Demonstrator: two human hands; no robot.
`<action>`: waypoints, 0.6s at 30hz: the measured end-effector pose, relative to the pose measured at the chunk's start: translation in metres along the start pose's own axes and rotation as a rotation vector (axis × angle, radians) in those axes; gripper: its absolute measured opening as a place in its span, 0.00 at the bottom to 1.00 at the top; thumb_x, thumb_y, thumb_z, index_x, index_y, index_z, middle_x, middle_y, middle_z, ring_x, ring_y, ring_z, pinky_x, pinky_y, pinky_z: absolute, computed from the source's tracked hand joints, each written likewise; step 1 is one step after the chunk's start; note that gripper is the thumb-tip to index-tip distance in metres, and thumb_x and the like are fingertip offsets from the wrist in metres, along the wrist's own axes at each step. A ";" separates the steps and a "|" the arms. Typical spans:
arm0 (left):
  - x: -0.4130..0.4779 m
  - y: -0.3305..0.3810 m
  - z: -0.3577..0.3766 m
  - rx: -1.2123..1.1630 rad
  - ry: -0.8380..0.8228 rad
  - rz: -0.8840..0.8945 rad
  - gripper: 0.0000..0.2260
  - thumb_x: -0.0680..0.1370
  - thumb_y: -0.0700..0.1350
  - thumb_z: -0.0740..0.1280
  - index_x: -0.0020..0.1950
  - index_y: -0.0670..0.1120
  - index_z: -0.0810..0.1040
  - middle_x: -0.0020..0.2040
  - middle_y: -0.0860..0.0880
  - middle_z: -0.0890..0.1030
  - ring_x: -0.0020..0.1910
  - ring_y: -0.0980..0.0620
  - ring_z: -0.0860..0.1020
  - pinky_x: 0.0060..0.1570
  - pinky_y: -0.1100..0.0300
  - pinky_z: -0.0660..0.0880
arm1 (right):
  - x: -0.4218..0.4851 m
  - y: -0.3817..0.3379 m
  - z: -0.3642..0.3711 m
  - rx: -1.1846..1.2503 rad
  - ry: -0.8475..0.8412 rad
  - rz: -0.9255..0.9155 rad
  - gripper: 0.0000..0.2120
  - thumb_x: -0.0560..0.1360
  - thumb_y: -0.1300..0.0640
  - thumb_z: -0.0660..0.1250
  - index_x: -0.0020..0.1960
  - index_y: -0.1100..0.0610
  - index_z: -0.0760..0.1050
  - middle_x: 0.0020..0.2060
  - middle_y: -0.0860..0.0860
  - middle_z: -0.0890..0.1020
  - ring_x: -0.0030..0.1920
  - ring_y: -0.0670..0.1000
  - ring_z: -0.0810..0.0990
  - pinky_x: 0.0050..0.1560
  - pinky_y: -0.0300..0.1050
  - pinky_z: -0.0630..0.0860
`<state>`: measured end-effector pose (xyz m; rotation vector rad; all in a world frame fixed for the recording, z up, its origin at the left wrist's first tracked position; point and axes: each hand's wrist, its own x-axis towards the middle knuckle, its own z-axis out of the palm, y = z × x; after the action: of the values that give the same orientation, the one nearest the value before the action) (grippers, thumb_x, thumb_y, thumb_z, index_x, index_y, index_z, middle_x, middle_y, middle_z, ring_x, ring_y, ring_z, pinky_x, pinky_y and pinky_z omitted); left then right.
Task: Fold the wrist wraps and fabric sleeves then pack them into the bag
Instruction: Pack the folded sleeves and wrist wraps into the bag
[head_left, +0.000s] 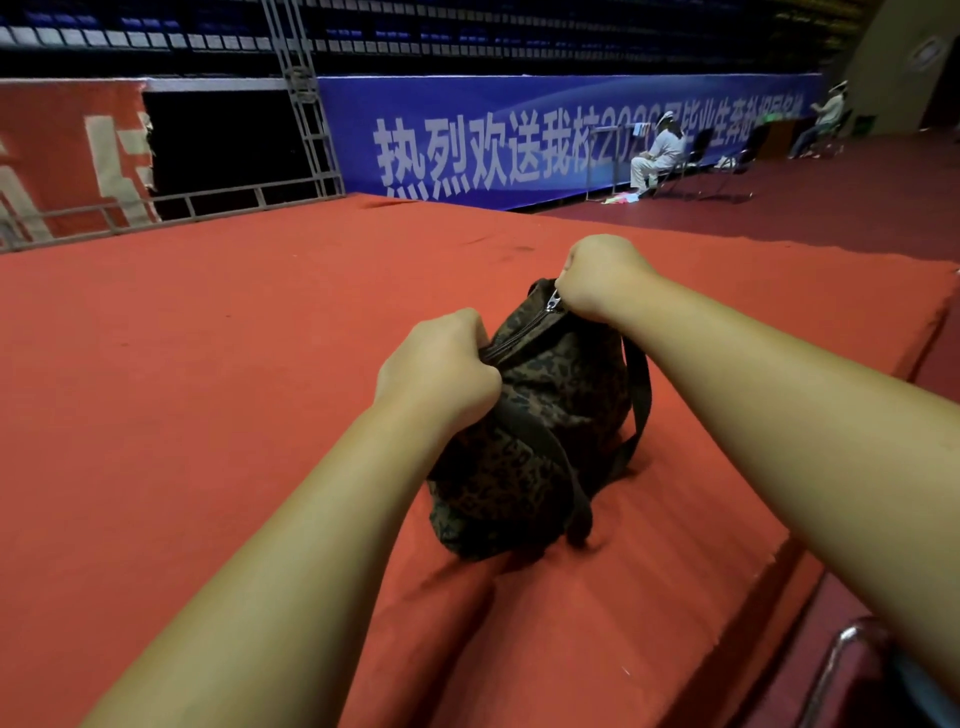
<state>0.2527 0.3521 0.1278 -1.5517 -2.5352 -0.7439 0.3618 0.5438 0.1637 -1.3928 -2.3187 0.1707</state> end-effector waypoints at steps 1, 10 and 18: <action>0.000 0.000 -0.001 -0.007 -0.004 0.000 0.08 0.76 0.46 0.70 0.53 0.54 0.76 0.51 0.51 0.79 0.52 0.43 0.77 0.45 0.53 0.71 | 0.001 0.002 -0.001 -0.011 0.001 0.009 0.13 0.79 0.59 0.64 0.57 0.59 0.85 0.55 0.60 0.86 0.54 0.63 0.82 0.56 0.50 0.79; -0.014 -0.013 -0.003 -0.002 -0.045 -0.019 0.08 0.76 0.48 0.71 0.52 0.55 0.76 0.53 0.52 0.80 0.54 0.43 0.78 0.49 0.51 0.76 | 0.003 0.047 -0.004 -0.079 0.141 0.238 0.13 0.79 0.61 0.69 0.63 0.63 0.82 0.63 0.62 0.83 0.64 0.65 0.82 0.60 0.55 0.80; -0.027 -0.020 -0.006 -0.019 -0.006 0.004 0.15 0.80 0.59 0.72 0.62 0.54 0.78 0.59 0.51 0.81 0.62 0.45 0.79 0.57 0.48 0.78 | -0.006 0.057 0.008 0.259 0.101 0.058 0.25 0.78 0.65 0.62 0.74 0.51 0.75 0.69 0.58 0.74 0.68 0.63 0.77 0.69 0.53 0.75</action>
<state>0.2475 0.3195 0.1170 -1.5673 -2.5356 -0.7662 0.4069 0.5670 0.1363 -1.3072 -2.0902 0.3937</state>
